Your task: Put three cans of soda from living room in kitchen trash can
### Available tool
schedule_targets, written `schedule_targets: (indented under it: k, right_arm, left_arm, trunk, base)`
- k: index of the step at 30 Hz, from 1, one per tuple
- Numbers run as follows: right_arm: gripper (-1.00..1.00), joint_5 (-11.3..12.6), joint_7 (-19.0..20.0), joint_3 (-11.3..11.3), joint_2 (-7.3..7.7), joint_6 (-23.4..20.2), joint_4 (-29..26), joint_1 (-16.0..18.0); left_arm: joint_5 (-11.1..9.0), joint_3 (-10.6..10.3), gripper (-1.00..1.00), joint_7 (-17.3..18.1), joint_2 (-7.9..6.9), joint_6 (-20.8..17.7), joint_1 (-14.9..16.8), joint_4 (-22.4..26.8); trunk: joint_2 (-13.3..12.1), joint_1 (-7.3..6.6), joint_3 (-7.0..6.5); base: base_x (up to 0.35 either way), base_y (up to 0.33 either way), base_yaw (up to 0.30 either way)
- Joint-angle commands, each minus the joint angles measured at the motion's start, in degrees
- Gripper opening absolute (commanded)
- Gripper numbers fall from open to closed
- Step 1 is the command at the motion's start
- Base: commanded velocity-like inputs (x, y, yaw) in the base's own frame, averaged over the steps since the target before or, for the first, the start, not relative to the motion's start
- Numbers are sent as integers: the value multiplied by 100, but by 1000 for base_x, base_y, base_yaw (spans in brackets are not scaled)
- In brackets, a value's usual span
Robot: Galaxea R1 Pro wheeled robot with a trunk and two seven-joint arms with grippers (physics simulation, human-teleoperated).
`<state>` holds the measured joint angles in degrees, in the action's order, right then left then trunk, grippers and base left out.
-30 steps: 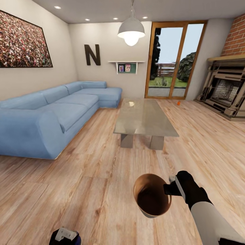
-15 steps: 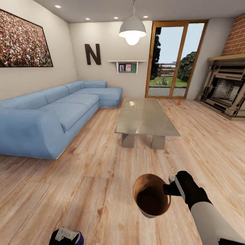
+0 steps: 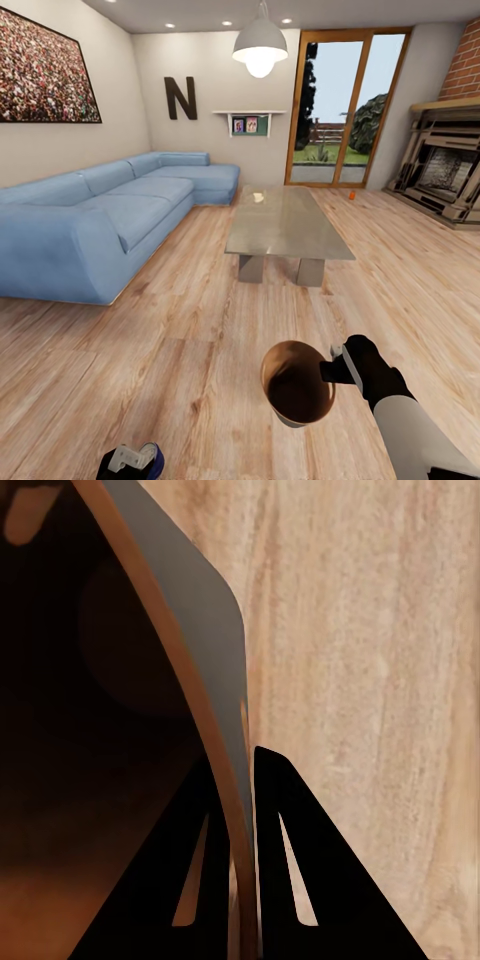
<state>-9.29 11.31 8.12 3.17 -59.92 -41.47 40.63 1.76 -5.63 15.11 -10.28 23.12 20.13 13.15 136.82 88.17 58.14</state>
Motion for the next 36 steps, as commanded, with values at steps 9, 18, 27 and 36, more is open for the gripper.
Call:
schedule_targets:
  k: [9,18,27,36]
  right_arm:
    - [-100,147,21,4,-1,-8,-2,-2]
    - [-100,147,20,6,-1,-8,-2,-3]
    - [-100,147,20,4,-1,-8,-2,-11]
    - [-100,147,20,6,-1,-8,-2,-13]
  left_arm:
    - [0,0,100,17,0,0,0,2]
    - [0,-5,100,35,0,0,0,-1]
    - [0,-8,100,32,0,0,0,-5]
    - [5,-4,100,33,0,0,0,1]
  trunk:
    - [1,-1,31]
    - [1,-1,32]
    - [241,131,140]
    - [522,285,284]
  base:
    - [89,48,0]
    - [35,21,0]
    - [1,1,0]
    - [0,0,0]
